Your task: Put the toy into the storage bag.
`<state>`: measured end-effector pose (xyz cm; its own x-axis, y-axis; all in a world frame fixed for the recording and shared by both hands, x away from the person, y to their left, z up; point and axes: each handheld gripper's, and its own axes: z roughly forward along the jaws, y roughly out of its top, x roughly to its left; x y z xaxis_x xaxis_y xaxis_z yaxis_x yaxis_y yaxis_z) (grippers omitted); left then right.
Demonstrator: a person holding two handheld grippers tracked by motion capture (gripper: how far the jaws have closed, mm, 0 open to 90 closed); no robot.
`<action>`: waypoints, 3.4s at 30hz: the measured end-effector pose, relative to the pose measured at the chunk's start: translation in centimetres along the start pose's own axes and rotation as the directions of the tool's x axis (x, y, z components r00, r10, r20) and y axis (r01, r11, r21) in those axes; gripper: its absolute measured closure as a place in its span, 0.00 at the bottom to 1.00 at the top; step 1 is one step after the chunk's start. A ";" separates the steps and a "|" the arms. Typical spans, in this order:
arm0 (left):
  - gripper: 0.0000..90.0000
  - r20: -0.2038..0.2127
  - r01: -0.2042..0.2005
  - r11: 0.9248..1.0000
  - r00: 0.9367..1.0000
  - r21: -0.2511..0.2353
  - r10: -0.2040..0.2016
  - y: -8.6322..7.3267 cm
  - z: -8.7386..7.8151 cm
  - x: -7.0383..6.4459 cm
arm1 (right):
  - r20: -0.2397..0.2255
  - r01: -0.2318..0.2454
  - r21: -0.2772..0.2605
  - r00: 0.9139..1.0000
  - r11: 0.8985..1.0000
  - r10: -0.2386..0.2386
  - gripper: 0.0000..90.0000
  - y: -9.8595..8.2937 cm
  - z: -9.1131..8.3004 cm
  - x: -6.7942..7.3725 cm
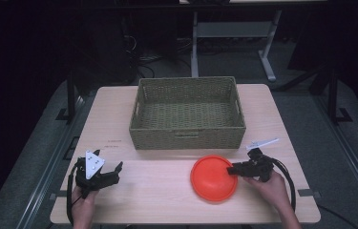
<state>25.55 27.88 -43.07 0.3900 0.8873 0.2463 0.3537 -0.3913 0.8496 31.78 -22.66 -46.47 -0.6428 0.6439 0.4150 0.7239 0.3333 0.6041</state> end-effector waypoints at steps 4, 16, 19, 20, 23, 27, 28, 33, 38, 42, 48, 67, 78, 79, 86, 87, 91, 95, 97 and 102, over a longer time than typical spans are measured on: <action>0.14 -0.004 -0.004 1.000 1.000 -0.006 0.004 0.0 -0.1 -0.1 | 0.008 0.006 -0.004 1.000 1.000 -0.006 0.82 0.2 -0.4 0.6; 0.14 -0.015 0.007 1.000 1.000 0.008 -0.007 -0.1 -0.1 0.1 | 0.010 0.041 -0.061 0.999 0.997 -0.041 0.91 0.8 -1.8 2.4; 0.14 -0.016 0.008 1.000 1.000 0.005 -0.008 -0.1 -0.1 0.1 | 0.009 0.040 -0.067 0.999 0.997 -0.040 0.91 0.9 -2.0 2.8; 0.14 -0.015 0.007 1.000 1.000 0.005 -0.007 -0.1 -0.2 0.1 | 0.002 0.041 -0.070 0.999 0.997 -0.041 0.91 1.0 -2.2 2.9; 0.14 -0.014 0.006 1.000 1.000 -0.001 -0.006 -0.1 -0.2 0.1 | -0.005 0.052 -0.072 0.999 0.996 -0.053 0.91 1.4 -2.6 3.5; 0.14 -0.019 0.012 1.000 1.000 0.002 -0.012 -0.2 -0.3 0.2 | 0.016 0.084 -0.053 0.996 0.995 -0.083 0.91 2.2 -3.1 4.7; 0.14 -0.021 0.015 1.000 1.000 0.000 -0.015 -0.2 -0.3 0.3 | 0.022 0.096 -0.050 0.995 0.994 -0.095 0.91 2.4 -3.2 5.1; 0.14 -0.021 0.016 1.000 1.000 -0.002 -0.016 -0.2 -0.3 0.2 | 0.039 0.160 -0.039 0.987 0.986 -0.158 0.91 3.5 -3.9 7.1; 0.14 -0.022 0.017 1.000 1.000 0.000 -0.016 -0.2 -0.3 0.2 | 0.026 0.185 -0.052 0.983 0.981 -0.184 0.91 4.4 -4.9 8.0; 0.14 -0.019 0.023 1.000 1.000 -0.007 -0.023 -0.3 -0.2 0.1 | 0.034 0.201 -0.058 0.979 0.978 -0.199 0.91 5.2 -5.8 8.4; 0.14 -0.017 0.034 0.999 0.999 0.004 -0.034 -0.3 -0.3 0.1 | 0.035 0.187 -0.047 0.982 0.981 -0.185 0.91 6.2 -6.6 8.4; 0.14 -0.015 0.016 1.000 1.000 -0.007 -0.016 -0.2 -0.5 0.0 | 0.014 0.183 -0.058 0.983 0.981 -0.182 0.91 9.3 -7.6 8.5; 0.14 -0.013 0.002 1.000 1.000 -0.007 -0.002 -0.2 -0.5 0.0 | 0.001 0.165 -0.066 0.986 0.984 -0.165 0.91 11.4 -8.4 8.3; 0.14 -0.013 0.001 1.000 1.000 -0.009 -0.001 -0.3 -0.5 0.0 | -0.003 0.162 -0.070 0.987 0.984 -0.163 0.91 11.6 -8.5 8.2; 0.14 -0.012 0.012 1.000 1.000 -0.012 -0.012 -0.3 -0.5 0.0 | -0.010 0.170 -0.073 0.985 0.983 -0.172 0.91 12.7 -9.0 8.4; 0.14 -0.011 0.009 1.000 1.000 -0.011 -0.009 -0.3 -0.5 0.0 | -0.014 0.174 -0.078 0.984 0.982 -0.176 0.91 12.9 -9.1 8.4; 0.14 -0.011 0.011 1.000 1.000 -0.010 -0.012 -0.3 -0.4 0.0 | -0.019 0.171 -0.091 0.985 0.981 -0.173 0.91 13.5 -9.5 8.5; 0.14 -0.011 0.010 1.000 1.000 -0.011 -0.010 -0.3 -0.4 0.0 | -0.024 0.164 -0.101 0.986 0.981 -0.167 0.91 14.2 -9.7 8.2; 0.14 -0.008 0.005 1.000 1.000 -0.006 -0.005 -0.3 -0.5 0.0 | -0.027 0.160 -0.096 0.986 0.982 -0.164 0.91 14.6 -9.7 8.0; 0.14 -0.009 0.009 1.000 1.000 -0.008 -0.009 -0.3 -0.6 0.1 | -0.022 0.146 -0.102 0.989 0.984 -0.149 0.91 15.6 -9.7 7.7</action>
<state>25.02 28.18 -43.03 0.3795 0.8928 0.2426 0.3504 -0.3813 0.8555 35.71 -19.16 -27.26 -0.7487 0.5719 0.3353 0.5930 0.3516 0.7243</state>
